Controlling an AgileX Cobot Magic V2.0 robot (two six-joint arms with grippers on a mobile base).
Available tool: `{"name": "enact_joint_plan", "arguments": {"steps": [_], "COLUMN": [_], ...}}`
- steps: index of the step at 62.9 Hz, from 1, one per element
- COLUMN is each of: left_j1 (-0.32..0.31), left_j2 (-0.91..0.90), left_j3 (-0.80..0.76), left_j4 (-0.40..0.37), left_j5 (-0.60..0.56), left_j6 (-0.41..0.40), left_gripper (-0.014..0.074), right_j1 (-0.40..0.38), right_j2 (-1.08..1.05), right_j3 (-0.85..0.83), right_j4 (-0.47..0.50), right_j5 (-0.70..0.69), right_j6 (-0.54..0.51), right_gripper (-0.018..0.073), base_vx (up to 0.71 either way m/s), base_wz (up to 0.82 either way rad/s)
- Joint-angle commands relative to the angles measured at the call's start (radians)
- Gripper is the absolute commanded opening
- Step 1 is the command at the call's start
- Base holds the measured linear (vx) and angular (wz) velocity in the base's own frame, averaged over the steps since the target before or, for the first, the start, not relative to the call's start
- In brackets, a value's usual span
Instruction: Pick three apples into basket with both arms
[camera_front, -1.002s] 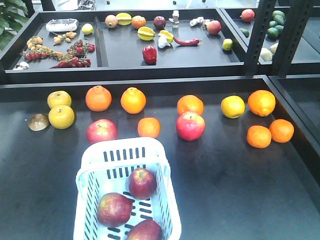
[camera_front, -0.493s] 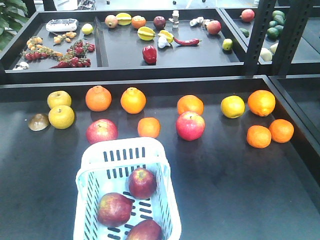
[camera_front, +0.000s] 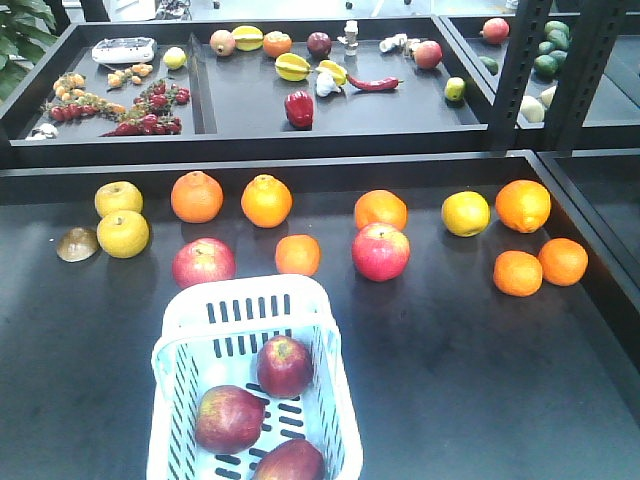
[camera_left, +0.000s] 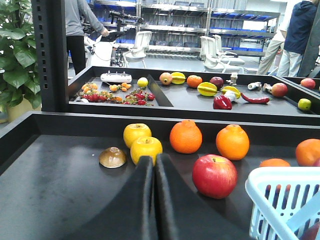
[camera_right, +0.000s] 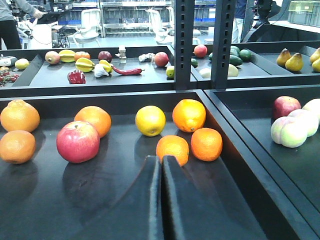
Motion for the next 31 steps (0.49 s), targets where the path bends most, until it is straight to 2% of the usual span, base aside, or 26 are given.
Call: {"name": "enact_joint_plan", "arguments": {"steps": [1,31], "left_j1": [0.001,0.001], "left_j2": [-0.003,-0.003], "left_j3": [-0.025,-0.025], "left_j4": [-0.014,-0.014], "left_j5": [-0.068,-0.068], "left_j6": [-0.006,-0.006], "left_gripper": [-0.0006,-0.0006], "right_j1": [-0.007,-0.007], "right_j2": [-0.012,-0.012], "right_j3": [0.015,0.015], "right_j4": [-0.002,-0.002], "right_j5": [-0.073,-0.073], "right_j6": [-0.009,-0.009], "right_gripper": [-0.0005,-0.0005], "base_vx": [0.00,0.00], "base_wz": [0.00,0.00]}}
